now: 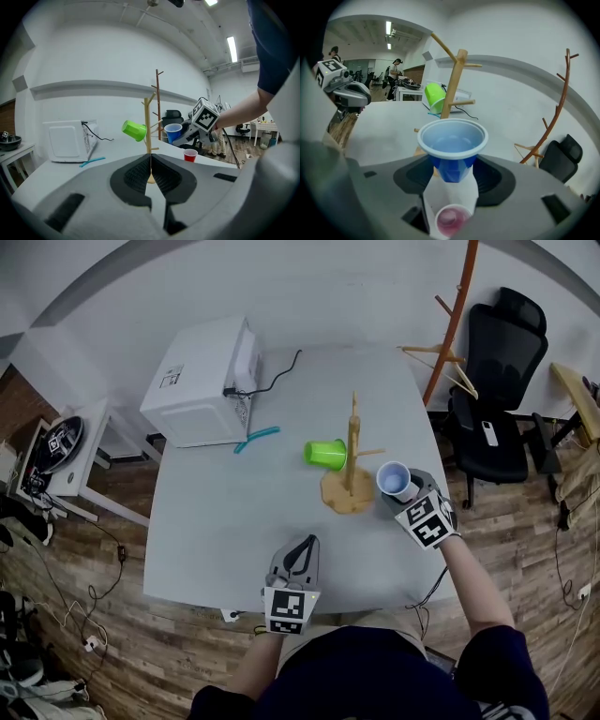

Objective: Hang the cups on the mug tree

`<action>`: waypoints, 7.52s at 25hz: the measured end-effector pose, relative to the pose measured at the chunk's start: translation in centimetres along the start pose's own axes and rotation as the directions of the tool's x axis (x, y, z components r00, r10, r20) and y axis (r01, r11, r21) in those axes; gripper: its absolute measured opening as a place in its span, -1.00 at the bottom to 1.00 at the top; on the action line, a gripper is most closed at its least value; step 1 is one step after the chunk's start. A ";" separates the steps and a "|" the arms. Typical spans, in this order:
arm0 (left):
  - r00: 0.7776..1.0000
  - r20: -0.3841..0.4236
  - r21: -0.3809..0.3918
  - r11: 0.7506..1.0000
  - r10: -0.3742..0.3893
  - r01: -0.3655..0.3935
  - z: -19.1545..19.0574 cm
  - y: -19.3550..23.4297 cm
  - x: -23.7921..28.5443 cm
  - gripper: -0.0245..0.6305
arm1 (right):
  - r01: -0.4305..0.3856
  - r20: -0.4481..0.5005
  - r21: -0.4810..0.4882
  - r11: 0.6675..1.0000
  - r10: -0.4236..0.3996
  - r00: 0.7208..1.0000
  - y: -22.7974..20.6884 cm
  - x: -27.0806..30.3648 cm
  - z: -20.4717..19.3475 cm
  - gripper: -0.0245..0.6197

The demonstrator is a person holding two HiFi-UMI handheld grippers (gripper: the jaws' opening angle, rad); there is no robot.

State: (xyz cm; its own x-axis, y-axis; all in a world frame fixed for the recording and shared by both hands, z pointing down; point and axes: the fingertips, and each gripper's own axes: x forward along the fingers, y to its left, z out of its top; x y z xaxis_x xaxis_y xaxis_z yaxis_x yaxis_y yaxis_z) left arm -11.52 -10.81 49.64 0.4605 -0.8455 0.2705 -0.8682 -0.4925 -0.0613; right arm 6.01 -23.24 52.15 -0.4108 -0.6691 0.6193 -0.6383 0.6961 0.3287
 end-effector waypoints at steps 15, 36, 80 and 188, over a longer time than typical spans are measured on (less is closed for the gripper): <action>1.000 0.005 -0.008 1.000 0.008 -0.008 0.8 0.3 1.1 -0.86 | 0.017 -0.021 -0.044 0.999 -0.018 1.000 -2.7 1.0 2.1 -0.07; 1.000 0.006 0.001 1.000 -0.002 0.002 0.7 -0.2 0.4 -0.86 | 0.026 -0.004 -0.131 0.991 -0.026 1.000 -2.8 -0.8 4.3 -0.07; 0.999 0.006 -0.025 0.999 0.040 -0.040 0.4 0.5 -0.3 -0.86 | -0.051 0.017 -0.280 0.959 0.058 0.998 -0.5 0.9 8.8 -0.06; 0.995 0.034 -0.010 0.996 -0.091 0.091 1.8 -4.1 1.3 -0.86 | 0.096 0.208 0.295 0.951 -0.162 0.965 7.1 -10.6 2.4 -0.79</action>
State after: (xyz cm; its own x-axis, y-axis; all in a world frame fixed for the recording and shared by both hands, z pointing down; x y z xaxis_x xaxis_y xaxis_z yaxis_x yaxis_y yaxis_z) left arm -7.01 -10.23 48.53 0.5433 -0.8040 0.2418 -0.8244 -0.5653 -0.0273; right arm 4.25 -11.87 46.22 -0.4286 -0.8123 0.3957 -0.8383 0.5209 0.1613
